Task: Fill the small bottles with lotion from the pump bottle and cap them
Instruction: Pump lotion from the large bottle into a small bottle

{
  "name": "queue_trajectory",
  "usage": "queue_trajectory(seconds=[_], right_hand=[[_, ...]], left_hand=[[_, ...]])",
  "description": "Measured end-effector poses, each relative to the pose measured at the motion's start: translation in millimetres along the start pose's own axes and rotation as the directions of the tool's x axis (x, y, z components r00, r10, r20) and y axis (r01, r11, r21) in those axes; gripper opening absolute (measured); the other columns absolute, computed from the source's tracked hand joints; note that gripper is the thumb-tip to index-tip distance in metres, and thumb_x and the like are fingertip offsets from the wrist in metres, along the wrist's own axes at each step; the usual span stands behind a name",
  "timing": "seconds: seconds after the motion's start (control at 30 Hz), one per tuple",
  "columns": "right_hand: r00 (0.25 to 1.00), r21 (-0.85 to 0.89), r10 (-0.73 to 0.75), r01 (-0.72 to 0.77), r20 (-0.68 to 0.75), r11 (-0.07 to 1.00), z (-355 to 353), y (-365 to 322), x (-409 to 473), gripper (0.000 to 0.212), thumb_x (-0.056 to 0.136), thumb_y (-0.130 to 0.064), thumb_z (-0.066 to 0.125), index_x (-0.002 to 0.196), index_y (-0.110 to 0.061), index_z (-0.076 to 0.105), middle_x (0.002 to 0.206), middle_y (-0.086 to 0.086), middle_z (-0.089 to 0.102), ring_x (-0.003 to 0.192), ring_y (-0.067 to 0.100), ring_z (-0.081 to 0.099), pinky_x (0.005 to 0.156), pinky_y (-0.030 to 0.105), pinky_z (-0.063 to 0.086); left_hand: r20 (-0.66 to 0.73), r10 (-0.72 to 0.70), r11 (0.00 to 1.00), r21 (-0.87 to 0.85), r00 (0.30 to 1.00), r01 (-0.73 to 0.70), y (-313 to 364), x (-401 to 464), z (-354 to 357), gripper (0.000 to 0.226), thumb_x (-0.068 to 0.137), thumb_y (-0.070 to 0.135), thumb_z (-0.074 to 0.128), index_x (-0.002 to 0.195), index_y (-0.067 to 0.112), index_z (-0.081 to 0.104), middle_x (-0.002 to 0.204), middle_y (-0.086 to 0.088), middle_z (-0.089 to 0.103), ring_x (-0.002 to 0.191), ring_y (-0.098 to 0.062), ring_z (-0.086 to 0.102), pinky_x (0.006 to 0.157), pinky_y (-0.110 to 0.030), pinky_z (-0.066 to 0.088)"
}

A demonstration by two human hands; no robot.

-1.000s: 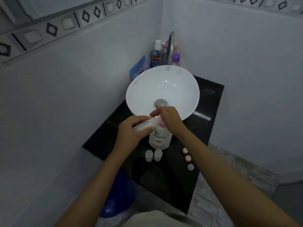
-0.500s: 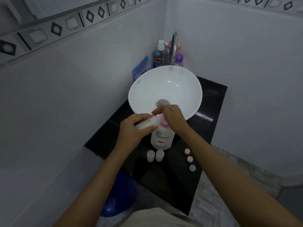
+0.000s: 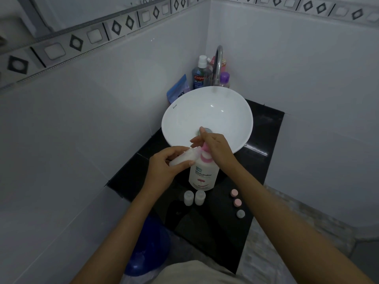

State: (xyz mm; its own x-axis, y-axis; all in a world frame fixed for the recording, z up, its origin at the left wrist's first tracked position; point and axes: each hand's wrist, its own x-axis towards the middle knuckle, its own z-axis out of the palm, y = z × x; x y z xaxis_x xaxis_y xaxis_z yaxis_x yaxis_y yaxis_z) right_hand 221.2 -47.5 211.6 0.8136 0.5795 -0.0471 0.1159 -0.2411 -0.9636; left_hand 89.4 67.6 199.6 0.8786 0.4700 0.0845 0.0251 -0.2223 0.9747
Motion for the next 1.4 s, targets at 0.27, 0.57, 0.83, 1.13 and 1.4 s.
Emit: queue_trajectory(seconds=[0.27, 0.57, 0.83, 1.13, 1.4], right_hand=[[1.0, 0.019, 0.017, -0.017, -0.025, 1.0, 1, -1, 3, 0.047, 0.097, -0.04, 0.043, 0.087, -0.006, 0.074, 0.089, 0.014, 0.073, 0.084, 0.023, 0.068, 0.091, 0.04, 0.051], [0.999, 0.025, 0.031, -0.03, -0.028, 0.999, 0, -5, 0, 0.046, 0.097, -0.039, 0.044, 0.091, -0.004, 0.073, 0.09, 0.016, 0.072, 0.081, 0.022, 0.067, 0.091, 0.041, 0.051], [0.999, -0.007, 0.023, -0.024, -0.035, 1.0, 0, -7, -2, 0.036, 0.095, -0.035, 0.05, 0.094, -0.005, 0.071, 0.083, 0.01, 0.071, 0.059, 0.004, 0.065, 0.08, 0.034, 0.053], [0.991, 0.001, -0.013, 0.013, -0.137, 1.0, 3, -6, -3, 0.026, 0.09, -0.025, 0.06, 0.102, -0.002, 0.067, 0.097, 0.016, 0.068, 0.072, 0.015, 0.067, 0.067, 0.027, 0.058], [0.993, 0.008, -0.01, 0.011, -0.121, 1.0, 2, -5, -3, 0.036, 0.084, -0.039, 0.065, 0.096, -0.005, 0.069, 0.09, 0.009, 0.071, 0.066, 0.013, 0.07, 0.077, 0.043, 0.058]], left_hand=[[-0.002, -0.001, 1.0, 0.008, 1.0, 0.001, -7, -5, -3, 0.034, 0.075, 0.015, 0.077, 0.104, 0.029, 0.067, 0.103, 0.012, 0.069, 0.097, 0.0, 0.062, 0.078, -0.012, 0.051], [-0.029, 0.03, 1.0, -0.003, 0.999, -0.03, -3, -10, -4, 0.035, 0.077, 0.013, 0.074, 0.103, 0.034, 0.064, 0.104, 0.017, 0.066, 0.097, 0.007, 0.06, 0.077, -0.007, 0.049], [-0.078, -0.007, 0.999, -0.047, 0.997, 0.003, -9, -8, -13, 0.039, 0.08, 0.014, 0.071, 0.117, 0.022, 0.063, 0.112, 0.01, 0.064, 0.101, 0.004, 0.06, 0.08, -0.011, 0.051], [-0.059, -0.004, 0.999, -0.049, 0.998, 0.002, -11, -13, -11, 0.034, 0.08, 0.013, 0.07, 0.113, 0.023, 0.063, 0.108, 0.017, 0.065, 0.098, 0.009, 0.06, 0.077, -0.007, 0.05], [-0.035, -0.042, 0.999, -0.027, 0.999, 0.041, -15, -22, -11, 0.035, 0.08, 0.011, 0.07, 0.103, 0.036, 0.062, 0.1, 0.025, 0.064, 0.096, 0.012, 0.058, 0.072, -0.006, 0.049]])
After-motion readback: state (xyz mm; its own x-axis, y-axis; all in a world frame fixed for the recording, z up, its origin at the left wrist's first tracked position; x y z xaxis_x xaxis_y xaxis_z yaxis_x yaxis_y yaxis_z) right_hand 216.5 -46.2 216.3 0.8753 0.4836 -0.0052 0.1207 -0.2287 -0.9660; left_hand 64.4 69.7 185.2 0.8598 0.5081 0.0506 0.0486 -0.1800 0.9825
